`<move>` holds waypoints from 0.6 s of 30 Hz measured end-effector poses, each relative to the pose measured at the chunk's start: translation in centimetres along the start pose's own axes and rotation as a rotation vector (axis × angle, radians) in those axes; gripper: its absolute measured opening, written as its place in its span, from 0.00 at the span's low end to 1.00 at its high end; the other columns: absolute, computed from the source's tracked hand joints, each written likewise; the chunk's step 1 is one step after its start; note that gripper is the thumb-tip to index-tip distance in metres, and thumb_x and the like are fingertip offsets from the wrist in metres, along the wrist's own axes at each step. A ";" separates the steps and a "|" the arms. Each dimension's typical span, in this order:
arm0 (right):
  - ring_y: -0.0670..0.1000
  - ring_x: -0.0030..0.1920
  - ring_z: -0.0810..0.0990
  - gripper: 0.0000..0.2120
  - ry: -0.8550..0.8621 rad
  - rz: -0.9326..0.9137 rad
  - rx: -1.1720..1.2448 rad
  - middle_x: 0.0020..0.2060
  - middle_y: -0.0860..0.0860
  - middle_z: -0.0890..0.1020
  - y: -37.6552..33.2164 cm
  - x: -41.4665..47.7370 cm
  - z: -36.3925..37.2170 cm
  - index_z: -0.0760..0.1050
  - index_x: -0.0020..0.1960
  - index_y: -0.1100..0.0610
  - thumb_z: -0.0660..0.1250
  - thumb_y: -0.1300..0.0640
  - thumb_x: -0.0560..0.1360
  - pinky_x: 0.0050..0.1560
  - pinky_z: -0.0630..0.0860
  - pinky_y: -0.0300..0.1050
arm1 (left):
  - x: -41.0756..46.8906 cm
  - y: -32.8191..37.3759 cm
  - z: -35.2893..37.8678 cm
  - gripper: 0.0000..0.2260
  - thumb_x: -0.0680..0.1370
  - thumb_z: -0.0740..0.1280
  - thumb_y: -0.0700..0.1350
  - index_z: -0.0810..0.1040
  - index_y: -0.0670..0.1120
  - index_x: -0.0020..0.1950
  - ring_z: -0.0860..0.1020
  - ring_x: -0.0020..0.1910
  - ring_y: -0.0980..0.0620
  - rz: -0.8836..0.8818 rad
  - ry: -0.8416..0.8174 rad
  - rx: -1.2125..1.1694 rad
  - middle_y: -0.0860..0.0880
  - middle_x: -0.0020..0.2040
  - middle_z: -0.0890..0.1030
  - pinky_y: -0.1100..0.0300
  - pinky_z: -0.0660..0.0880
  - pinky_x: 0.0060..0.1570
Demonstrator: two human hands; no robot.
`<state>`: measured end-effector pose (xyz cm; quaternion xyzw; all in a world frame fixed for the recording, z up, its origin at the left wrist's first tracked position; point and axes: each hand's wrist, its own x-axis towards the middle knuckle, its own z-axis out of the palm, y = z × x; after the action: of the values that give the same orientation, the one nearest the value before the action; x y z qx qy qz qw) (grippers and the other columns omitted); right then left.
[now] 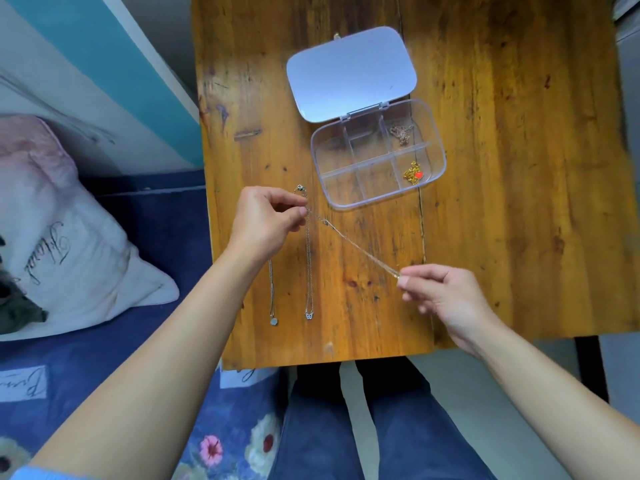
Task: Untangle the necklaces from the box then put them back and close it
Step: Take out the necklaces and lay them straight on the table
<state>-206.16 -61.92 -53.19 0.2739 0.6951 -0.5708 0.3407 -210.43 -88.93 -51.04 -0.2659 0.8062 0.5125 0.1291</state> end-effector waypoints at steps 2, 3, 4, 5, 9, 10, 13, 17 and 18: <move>0.47 0.34 0.83 0.06 -0.041 0.029 -0.109 0.35 0.53 0.86 1.0 -0.9 0.6 0.84 0.46 0.58 0.75 0.64 0.70 0.27 0.73 0.36 | 0.1 0.0 1.0 0.04 0.75 0.70 0.34 0.83 0.37 0.49 0.83 0.36 0.46 -0.063 -0.017 -0.061 0.41 0.38 0.84 0.60 0.81 0.36; 0.47 0.33 0.83 0.06 -0.065 0.040 -0.147 0.35 0.53 0.86 1.5 -1.4 0.9 0.83 0.46 0.59 0.75 0.63 0.70 0.28 0.74 0.36 | 0.2 0.0 1.5 0.04 0.76 0.69 0.32 0.82 0.36 0.48 0.82 0.35 0.45 -0.099 -0.038 -0.084 0.40 0.37 0.83 0.59 0.81 0.35; 0.47 0.33 0.83 0.05 -0.085 0.050 -0.183 0.34 0.53 0.86 2.1 -1.9 1.2 0.83 0.46 0.59 0.74 0.63 0.70 0.29 0.74 0.36 | 0.4 0.0 2.0 0.03 0.76 0.68 0.32 0.81 0.35 0.48 0.81 0.34 0.46 -0.128 -0.067 -0.097 0.40 0.37 0.82 0.59 0.81 0.35; 0.47 0.33 0.83 0.04 -0.097 0.052 -0.226 0.34 0.53 0.86 2.7 -2.3 1.6 0.83 0.45 0.57 0.75 0.62 0.70 0.31 0.75 0.37 | 0.6 0.0 2.6 0.03 0.76 0.67 0.31 0.81 0.36 0.48 0.81 0.33 0.46 -0.144 -0.095 -0.097 0.39 0.37 0.81 0.58 0.81 0.35; 0.47 0.37 0.81 0.04 -0.079 -0.038 -0.421 0.35 0.49 0.84 4.6 -3.7 3.0 0.82 0.37 0.52 0.76 0.56 0.69 0.43 0.77 0.41 | 1.6 -0.1 4.3 0.03 0.74 0.69 0.32 0.81 0.38 0.42 0.82 0.33 0.45 -0.121 -0.118 -0.019 0.40 0.35 0.82 0.53 0.82 0.39; 0.45 0.35 0.78 0.05 -0.077 -0.061 -0.442 0.33 0.48 0.83 4.9 -3.9 3.4 0.82 0.36 0.51 0.77 0.55 0.69 0.42 0.76 0.42 | 1.9 -0.1 4.6 0.04 0.74 0.70 0.32 0.81 0.39 0.40 0.82 0.34 0.44 -0.119 -0.110 0.002 0.40 0.34 0.82 0.52 0.82 0.40; 0.40 0.29 0.73 0.07 -0.037 -0.132 -0.487 0.27 0.45 0.78 5.5 -4.0 4.6 0.80 0.34 0.51 0.77 0.53 0.68 0.35 0.72 0.37 | 2.7 -0.3 5.2 0.08 0.72 0.73 0.34 0.80 0.43 0.34 0.81 0.31 0.46 -0.107 -0.094 0.046 0.41 0.32 0.82 0.51 0.82 0.40; 0.42 0.31 0.76 0.09 0.019 -0.171 -0.561 0.28 0.45 0.80 5.4 -3.6 6.0 0.79 0.34 0.50 0.76 0.51 0.68 0.36 0.76 0.39 | 3.4 -0.2 5.8 0.04 0.71 0.74 0.36 0.82 0.42 0.36 0.79 0.28 0.48 -0.058 -0.043 0.115 0.42 0.31 0.82 0.56 0.81 0.35; 0.44 0.33 0.77 0.09 0.018 -0.172 -0.592 0.29 0.45 0.80 5.3 -3.4 6.2 0.79 0.34 0.49 0.76 0.50 0.69 0.37 0.78 0.42 | 3.5 -0.2 6.0 0.04 0.70 0.74 0.37 0.82 0.41 0.36 0.80 0.30 0.47 -0.044 -0.033 0.135 0.42 0.32 0.82 0.55 0.81 0.37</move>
<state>-198.94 -66.90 -54.47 0.1081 0.8549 -0.3675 0.3499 -213.59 -84.67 -55.46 -0.2657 0.8307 0.4583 0.1710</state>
